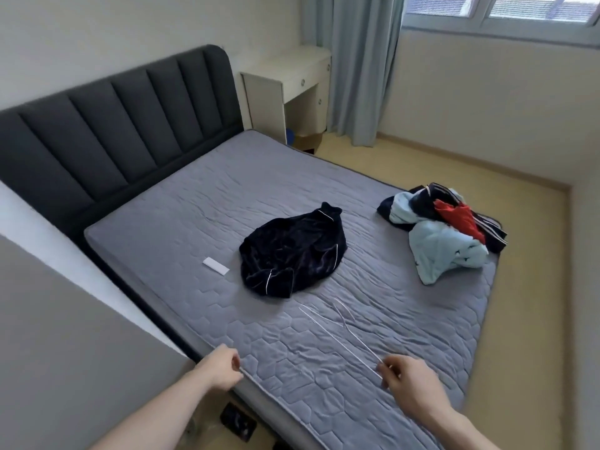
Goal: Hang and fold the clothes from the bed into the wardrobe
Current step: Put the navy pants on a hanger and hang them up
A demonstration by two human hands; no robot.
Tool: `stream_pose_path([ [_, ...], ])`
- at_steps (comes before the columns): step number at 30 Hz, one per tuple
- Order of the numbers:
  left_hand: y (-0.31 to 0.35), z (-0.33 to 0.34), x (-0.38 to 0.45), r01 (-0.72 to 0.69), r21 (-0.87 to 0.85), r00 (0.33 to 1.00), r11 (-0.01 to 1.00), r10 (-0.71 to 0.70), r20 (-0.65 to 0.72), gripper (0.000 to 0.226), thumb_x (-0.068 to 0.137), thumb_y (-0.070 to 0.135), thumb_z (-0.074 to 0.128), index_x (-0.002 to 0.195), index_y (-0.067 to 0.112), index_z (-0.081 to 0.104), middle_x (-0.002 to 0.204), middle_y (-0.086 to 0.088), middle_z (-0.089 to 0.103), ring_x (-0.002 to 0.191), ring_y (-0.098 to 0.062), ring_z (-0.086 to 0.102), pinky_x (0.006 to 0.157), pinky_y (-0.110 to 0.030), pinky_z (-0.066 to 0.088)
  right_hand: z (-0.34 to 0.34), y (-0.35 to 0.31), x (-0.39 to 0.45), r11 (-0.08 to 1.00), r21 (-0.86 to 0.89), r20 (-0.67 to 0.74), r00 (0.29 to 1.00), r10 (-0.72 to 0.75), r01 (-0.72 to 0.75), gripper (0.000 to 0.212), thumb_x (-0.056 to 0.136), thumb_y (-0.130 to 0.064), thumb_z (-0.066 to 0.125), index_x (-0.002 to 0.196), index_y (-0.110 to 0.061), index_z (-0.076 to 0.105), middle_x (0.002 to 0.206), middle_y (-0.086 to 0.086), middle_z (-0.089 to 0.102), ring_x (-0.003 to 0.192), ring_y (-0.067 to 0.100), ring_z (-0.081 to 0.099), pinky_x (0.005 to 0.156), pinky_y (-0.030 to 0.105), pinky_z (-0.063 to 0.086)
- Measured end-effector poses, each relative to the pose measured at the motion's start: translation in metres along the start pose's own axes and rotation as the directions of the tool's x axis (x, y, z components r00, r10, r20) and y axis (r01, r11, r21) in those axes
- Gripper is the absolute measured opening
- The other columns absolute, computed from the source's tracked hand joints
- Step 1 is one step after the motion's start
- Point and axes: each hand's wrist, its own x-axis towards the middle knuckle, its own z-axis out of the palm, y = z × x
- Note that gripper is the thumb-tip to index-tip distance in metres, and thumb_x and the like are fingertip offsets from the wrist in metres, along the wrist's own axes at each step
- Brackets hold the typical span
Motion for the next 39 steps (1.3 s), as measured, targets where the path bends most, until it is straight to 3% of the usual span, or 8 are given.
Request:
stream_pose_path([
  [7,0.048,-0.028,0.198,-0.146,0.039,0.989,0.988,0.147,-0.026,0.027,0.089,0.035,0.057,0.115,0.03,0.062,0.133,0.004,0.042,0.113,-0.02,0.058,0.097,-0.03,0.046,0.067,-0.002,0.132,0.984,0.121,-0.04,0.99,0.134,-0.128,0.014,0.097,-0.037,0.06,0.085,-0.032,0.065,0.068,-0.031,0.067,0.064,0.0,0.063,0.069,0.029,0.053],
  [12,0.058,0.011,0.344,-0.177,0.149,0.984,0.973,0.177,0.008,0.044,0.088,0.028,0.056,0.133,0.032,0.057,0.16,-0.002,0.02,0.142,-0.024,0.032,0.112,-0.038,0.039,0.147,0.014,0.231,0.973,0.131,-0.051,0.978,0.2,-0.192,0.02,0.097,-0.038,0.059,0.079,-0.029,0.059,0.07,-0.022,0.068,0.069,0.008,0.063,0.068,0.034,0.051],
  [21,0.055,0.093,0.506,-0.118,0.487,0.993,0.866,0.103,0.058,0.056,0.089,0.013,0.049,0.142,0.032,0.055,0.165,-0.013,-0.028,0.153,-0.039,-0.021,0.124,-0.06,-0.003,0.262,0.056,0.316,0.948,0.191,-0.052,0.962,0.269,-0.255,0.022,0.098,-0.038,0.058,0.078,-0.028,0.056,0.076,-0.027,0.067,0.068,0.002,0.059,0.062,0.022,0.044],
  [24,0.049,0.113,0.517,-0.111,0.538,0.994,0.836,0.103,0.045,0.056,0.091,0.014,0.046,0.147,0.018,0.043,0.17,-0.009,-0.002,0.156,-0.035,-0.006,0.123,-0.063,-0.003,0.269,0.061,0.319,0.95,0.167,-0.052,0.96,0.277,-0.265,0.02,0.098,-0.041,0.057,0.082,-0.028,0.058,0.079,-0.03,0.067,0.069,-0.001,0.058,0.059,0.017,0.041],
  [27,0.043,0.107,0.508,-0.147,0.3,0.983,0.943,0.172,-0.057,0.036,0.091,0.031,0.059,0.127,0.025,0.057,0.138,0.002,0.052,0.138,-0.021,0.046,0.125,-0.051,0.014,0.262,0.056,0.317,0.95,0.157,-0.05,0.959,0.279,-0.268,0.022,0.098,-0.037,0.058,0.08,-0.026,0.058,0.079,-0.03,0.067,0.066,-0.001,0.057,0.059,0.018,0.04],
  [30,0.029,0.071,0.485,-0.092,-0.188,0.959,0.978,0.037,-0.28,0.025,0.072,0.032,0.074,0.088,0.037,0.055,0.09,0.011,0.065,0.094,-0.021,0.066,0.082,-0.034,0.05,0.243,0.035,0.309,0.944,0.187,-0.062,0.955,0.289,-0.273,0.023,0.098,-0.035,0.06,0.076,-0.027,0.059,0.073,-0.029,0.065,0.061,0.001,0.056,0.058,0.02,0.042],
  [35,-0.008,-0.001,0.406,0.054,-0.192,0.996,0.98,-0.065,-0.056,0.077,0.056,0.061,0.089,0.115,0.023,0.055,0.106,0.004,0.066,0.104,-0.025,0.066,0.078,-0.031,0.047,0.19,-0.015,0.274,0.932,0.27,-0.015,0.966,0.256,-0.243,0.026,0.1,-0.029,0.057,0.073,-0.027,0.057,0.071,-0.023,0.067,0.061,0.003,0.056,0.06,0.02,0.041],
  [39,-0.023,-0.039,0.32,0.131,-0.29,0.983,0.948,-0.085,0.164,0.063,0.069,0.05,0.089,0.117,0.015,0.07,0.11,-0.004,0.074,0.096,-0.021,0.07,0.075,-0.029,0.055,0.141,-0.051,0.232,0.931,0.298,0.009,0.976,0.218,-0.211,0.031,0.102,-0.026,0.05,0.072,-0.02,0.051,0.063,-0.014,0.062,0.059,0.006,0.053,0.059,0.021,0.037],
])
